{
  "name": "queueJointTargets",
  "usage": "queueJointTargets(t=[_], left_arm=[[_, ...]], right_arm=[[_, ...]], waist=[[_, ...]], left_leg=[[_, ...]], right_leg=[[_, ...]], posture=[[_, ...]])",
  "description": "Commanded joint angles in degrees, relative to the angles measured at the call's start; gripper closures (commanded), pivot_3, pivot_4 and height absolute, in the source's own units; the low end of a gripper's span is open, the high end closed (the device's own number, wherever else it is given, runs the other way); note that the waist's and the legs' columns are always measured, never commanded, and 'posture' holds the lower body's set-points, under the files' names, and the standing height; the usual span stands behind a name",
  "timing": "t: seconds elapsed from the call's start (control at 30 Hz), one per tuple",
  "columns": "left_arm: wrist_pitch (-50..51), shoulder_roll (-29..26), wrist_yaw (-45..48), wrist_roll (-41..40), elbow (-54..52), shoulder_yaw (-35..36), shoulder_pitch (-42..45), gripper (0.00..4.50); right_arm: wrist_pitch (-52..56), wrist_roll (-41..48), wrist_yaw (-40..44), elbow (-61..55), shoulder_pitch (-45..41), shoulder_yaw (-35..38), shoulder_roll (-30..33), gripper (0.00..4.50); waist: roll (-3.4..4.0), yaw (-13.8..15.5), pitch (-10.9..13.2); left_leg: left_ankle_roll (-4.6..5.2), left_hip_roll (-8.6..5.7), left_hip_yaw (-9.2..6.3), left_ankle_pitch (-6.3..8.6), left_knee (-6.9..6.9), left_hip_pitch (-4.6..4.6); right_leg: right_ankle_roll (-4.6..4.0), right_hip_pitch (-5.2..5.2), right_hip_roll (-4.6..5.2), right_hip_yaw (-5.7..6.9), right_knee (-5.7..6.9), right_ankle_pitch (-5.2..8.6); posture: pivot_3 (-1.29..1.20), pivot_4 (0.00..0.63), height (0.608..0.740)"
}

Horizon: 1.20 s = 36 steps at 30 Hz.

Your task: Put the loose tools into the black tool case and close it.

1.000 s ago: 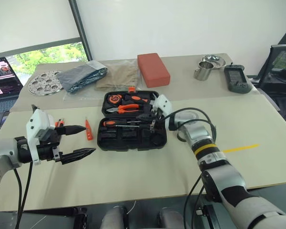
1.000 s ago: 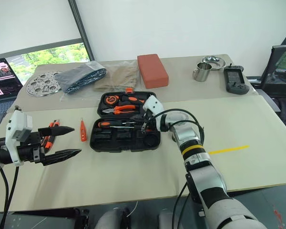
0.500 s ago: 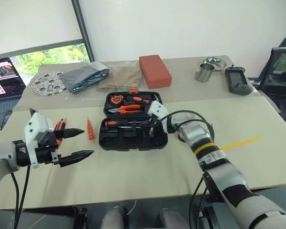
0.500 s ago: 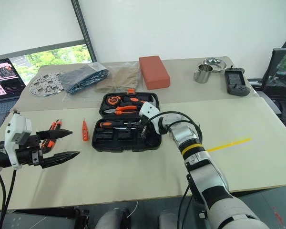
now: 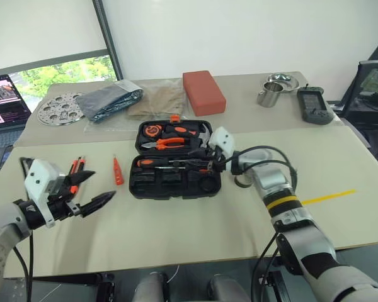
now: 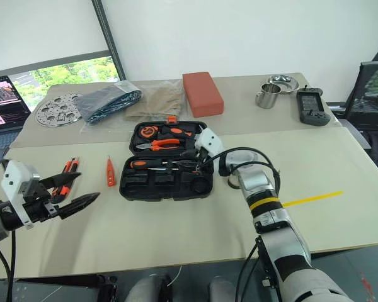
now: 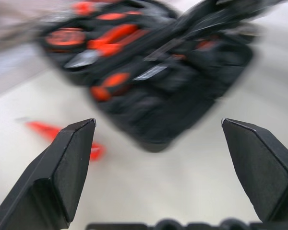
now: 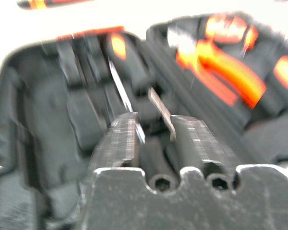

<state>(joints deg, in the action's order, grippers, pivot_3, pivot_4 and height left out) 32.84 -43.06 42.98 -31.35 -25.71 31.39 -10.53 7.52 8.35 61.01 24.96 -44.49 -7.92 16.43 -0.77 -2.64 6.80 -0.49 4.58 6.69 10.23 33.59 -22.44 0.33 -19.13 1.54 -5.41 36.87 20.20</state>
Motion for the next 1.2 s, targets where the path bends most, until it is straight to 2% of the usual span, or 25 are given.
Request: queueJointTargets(t=[0.03,0.13,0.5,0.83,1.03,1.13,1.2], left_arm=[[-1.7,3.5,-12.2,6.5,2.4,2.3,2.7,0.00],[-1.8,5.9,-16.0,9.6,3.6,-0.7,3.3,0.00],[6.9,19.1,-33.8,17.1,8.1,-15.7,19.6,0.00],[11.8,25.7,-41.8,22.5,18.1,-21.8,27.2,0.00],[13.5,29.5,-43.4,22.8,22.1,-22.2,28.7,0.00],[13.7,30.5,-44.4,22.7,22.2,-21.0,28.7,0.65],[13.8,30.7,-44.8,22.9,22.2,-20.5,28.6,1.38]], right_arm=[[6.3,6.7,2.7,-12.9,2.4,1.8,1.7,1.01],[10.2,8.5,1.9,-20.0,5.3,1.6,3.3,0.06],[15.5,10.2,-2.4,-34.0,13.8,4.4,10.1,0.06],[19.6,13.4,-5.5,-41.4,18.8,8.1,15.8,0.06],[20.3,14.7,-6.4,-42.2,18.9,8.7,17.1,0.06],[20.4,15.1,-7.0,-42.5,19.1,8.7,17.2,0.00],[20.5,15.3,-7.2,-42.7,19.3,8.7,17.2,0.00]], waist=[[0.00,0.2,0.0],[-0.03,0.2,0.0],[-0.08,1.8,0.0],[-0.11,1.9,0.0],[-0.10,2.1,0.0],[-0.10,2.2,0.0],[-0.11,2.1,0.0]], left_leg=[[0.00,0.01,-0.01,0.00,0.00,0.03],[0.00,0.04,-0.03,0.00,0.01,0.01],[0.03,-0.15,-0.02,0.00,0.15,-0.09],[-0.04,-0.21,-0.04,-0.04,0.17,-0.08],[-0.05,-0.26,-0.07,-0.05,0.18,-0.01],[-0.05,-0.31,-0.09,-0.05,0.20,0.11],[-0.04,-0.32,-0.10,-0.04,0.20,0.15]], right_leg=[[0.00,0.02,0.00,0.01,0.02,0.00],[0.00,0.03,0.01,0.01,0.02,0.00],[0.07,0.03,-0.13,0.00,-0.01,-0.04],[0.10,0.05,-0.23,-0.05,-0.05,-0.04],[0.13,0.15,-0.23,-0.04,-0.06,-0.05],[0.14,0.34,-0.19,-0.01,-0.09,-0.04],[0.15,0.41,-0.18,0.00,-0.10,-0.04]], posture=[[0.00,0.150,0.740],[0.00,0.150,0.740],[0.00,0.150,0.740],[0.00,0.150,0.740],[0.00,0.150,0.740],[0.00,0.150,0.740],[0.00,0.150,0.740]])
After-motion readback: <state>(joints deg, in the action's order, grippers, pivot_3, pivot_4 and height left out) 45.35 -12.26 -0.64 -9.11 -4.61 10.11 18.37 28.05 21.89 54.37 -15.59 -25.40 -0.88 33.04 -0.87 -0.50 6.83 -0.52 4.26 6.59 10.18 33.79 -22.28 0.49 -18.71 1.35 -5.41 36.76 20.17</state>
